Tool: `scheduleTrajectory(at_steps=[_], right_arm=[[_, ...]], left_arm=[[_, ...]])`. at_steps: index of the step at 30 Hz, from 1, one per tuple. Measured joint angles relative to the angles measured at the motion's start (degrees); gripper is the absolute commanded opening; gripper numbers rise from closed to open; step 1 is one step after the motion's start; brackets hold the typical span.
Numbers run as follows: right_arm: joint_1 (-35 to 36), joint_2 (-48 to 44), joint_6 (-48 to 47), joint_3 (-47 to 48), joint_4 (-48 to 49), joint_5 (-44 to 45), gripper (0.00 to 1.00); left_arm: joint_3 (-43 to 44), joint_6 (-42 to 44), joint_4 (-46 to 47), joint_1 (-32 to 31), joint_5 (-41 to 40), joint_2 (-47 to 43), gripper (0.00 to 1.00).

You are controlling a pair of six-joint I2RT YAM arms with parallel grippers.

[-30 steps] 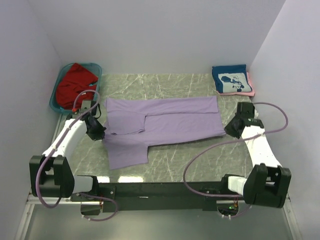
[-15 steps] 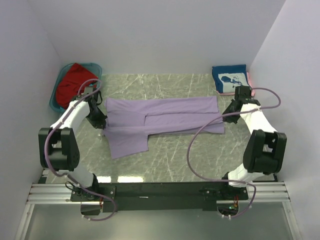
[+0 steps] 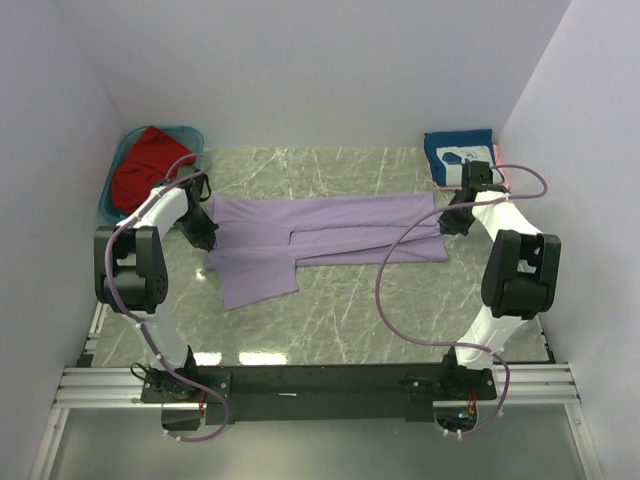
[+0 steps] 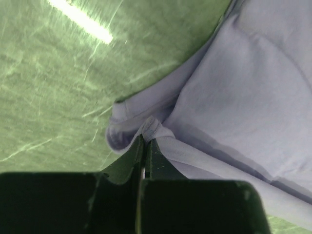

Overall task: Fold and stack the t-shirts
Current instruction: Fold the tshirt

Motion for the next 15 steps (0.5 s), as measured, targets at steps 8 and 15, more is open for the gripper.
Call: scheduleTrajectory(at_steps=[8, 15], right_arm=[[0.0, 3.1, 0.0, 1.0, 1.4, 0.0, 0.00], [0.1, 5.8, 0.0, 1.6, 2.4, 0.0, 0.00]], left_arm=[[3.7, 0.0, 0.5, 0.0, -1.2, 2.1, 0.01], [4.1, 0.0, 1.3, 0.0, -1.7, 4.0, 0.02]])
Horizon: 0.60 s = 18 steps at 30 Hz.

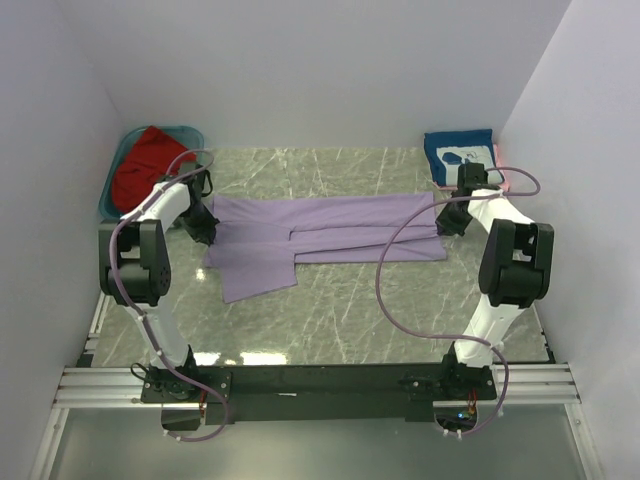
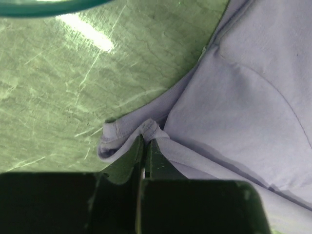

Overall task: Fold and stack the t-shirts
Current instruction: Fold the tshirt

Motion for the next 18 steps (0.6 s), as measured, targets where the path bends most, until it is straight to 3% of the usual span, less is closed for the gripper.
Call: scheduleTrajectory(at_steps=[11, 14, 18], right_arm=[[0.1, 1.9, 0.0, 0.8, 1.5, -0.1, 0.02], [0.1, 2.0, 0.0, 0.9, 1.6, -0.2, 0.02], [0.1, 2.0, 0.0, 1.1, 1.8, -0.4, 0.02]], left_arm=[[0.0, 0.0, 1.5, 0.0, -0.2, 0.7, 0.06], [0.0, 0.0, 1.9, 0.0, -0.2, 0.7, 0.01], [0.0, 0.0, 2.3, 0.0, -0.3, 0.7, 0.01]])
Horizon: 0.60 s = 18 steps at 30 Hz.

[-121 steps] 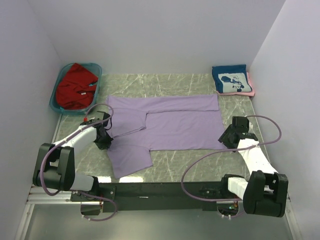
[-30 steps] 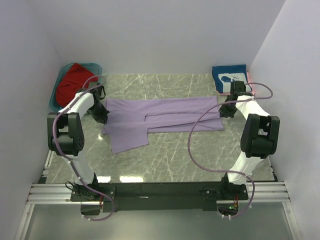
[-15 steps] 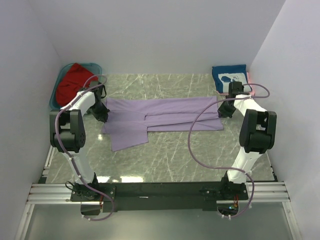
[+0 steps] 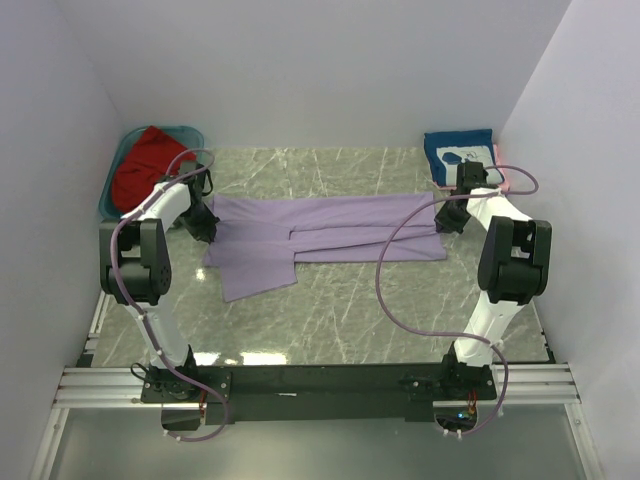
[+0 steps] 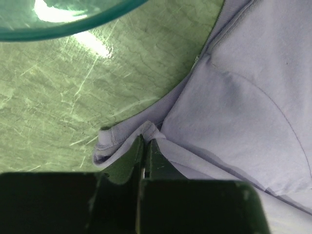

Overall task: Fold and stack the t-shirts
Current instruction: Fold the tshirt

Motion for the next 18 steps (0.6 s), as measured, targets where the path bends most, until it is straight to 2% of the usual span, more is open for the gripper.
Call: scheduleTrajectory(at_steps=[12, 18], right_arm=[[0.2, 1.2, 0.0, 0.3, 0.2, 0.3, 0.02], [0.2, 1.9, 0.0, 0.3, 0.3, 0.8, 0.06]], left_arm=[[2.9, 0.0, -0.4, 0.0, -0.9, 0.0, 0.02], [4.2, 0.0, -0.1, 0.0, -0.9, 1.7, 0.04]])
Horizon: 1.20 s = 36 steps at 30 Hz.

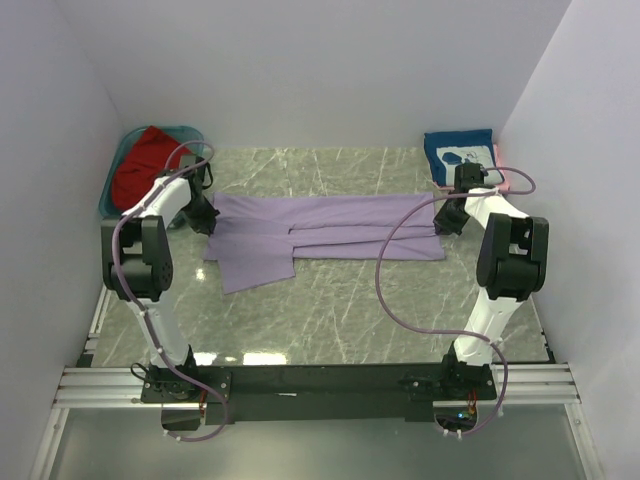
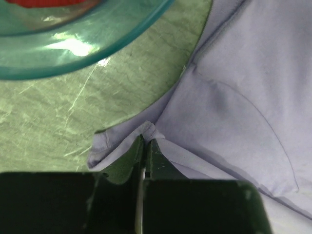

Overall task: Fold and stack the t-shirts
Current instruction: Fold the tshirt

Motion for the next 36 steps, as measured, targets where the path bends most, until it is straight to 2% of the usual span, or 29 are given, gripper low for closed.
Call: scheduleTrajectory(at_steps=[2, 5, 6, 8, 11, 13, 14, 16, 17, 20, 23, 27, 32, 36], right_arm=[[0.0, 0.0, 0.0, 0.0, 0.0, 0.1, 0.13], [0.0, 0.1, -0.1, 0.0, 0.0, 0.1, 0.25], [0.0, 0.1, -0.2, 0.1, 0.0, 0.2, 0.29], [0.0, 0.0, -0.3, 0.3, 0.0, 0.3, 0.38], [0.3, -0.4, -0.7, 0.6, -0.2, 0.5, 0.48], [0.7, -1.7, -0.9, 0.6, -0.5, 0.5, 0.55], [1.0, -2.4, -0.9, 0.6, -0.6, 0.5, 0.57], [2.2, -5.2, -1.0, 0.5, -0.6, 0.5, 0.62], [3.0, -6.9, -1.1, 0.2, -0.4, 0.5, 0.64], [6.6, -13.2, -1.0, -1.3, 0.0, 0.2, 0.65], [11.7, -19.6, -1.0, -4.7, 2.3, -2.3, 0.65], [19.8, -24.9, -0.3, -11.0, 6.1, -7.3, 0.63], [28.2, -25.6, 1.6, -18.6, 9.7, -12.8, 0.62], [33.7, -25.7, 2.5, -21.7, 10.5, -14.9, 0.62]], left_arm=[[0.1, 0.0, 0.2, 0.0, 0.0, 0.9, 0.07], [0.2, 0.0, 0.2, 0.0, -0.4, 1.7, 0.20], [0.2, 0.0, 0.2, 0.0, -0.5, 1.7, 0.27], [0.2, 0.2, 0.4, 0.0, -1.1, 1.7, 0.34], [0.2, 0.2, 0.9, -0.1, -2.2, 1.5, 0.55], [0.2, 0.3, 0.9, -0.2, -3.0, 0.5, 0.63], [0.2, 0.3, 0.9, -0.3, -3.5, -0.4, 0.71], [0.2, 0.3, 0.9, -0.7, -4.3, -2.8, 0.78], [0.2, 0.5, 0.8, -1.0, -5.0, -4.6, 0.84], [-1.5, 0.5, 0.9, -2.3, -5.8, -10.8, 0.92], [-7.1, 0.4, 1.8, -3.9, -6.1, -19.6, 0.93], [-18.2, -0.3, 2.2, -7.0, -5.0, -29.8, 0.81], [-30.6, -2.7, 3.1, -12.9, -2.4, -33.5, 0.68], [-35.6, -4.2, 3.5, -14.9, -1.7, -33.2, 0.61]])
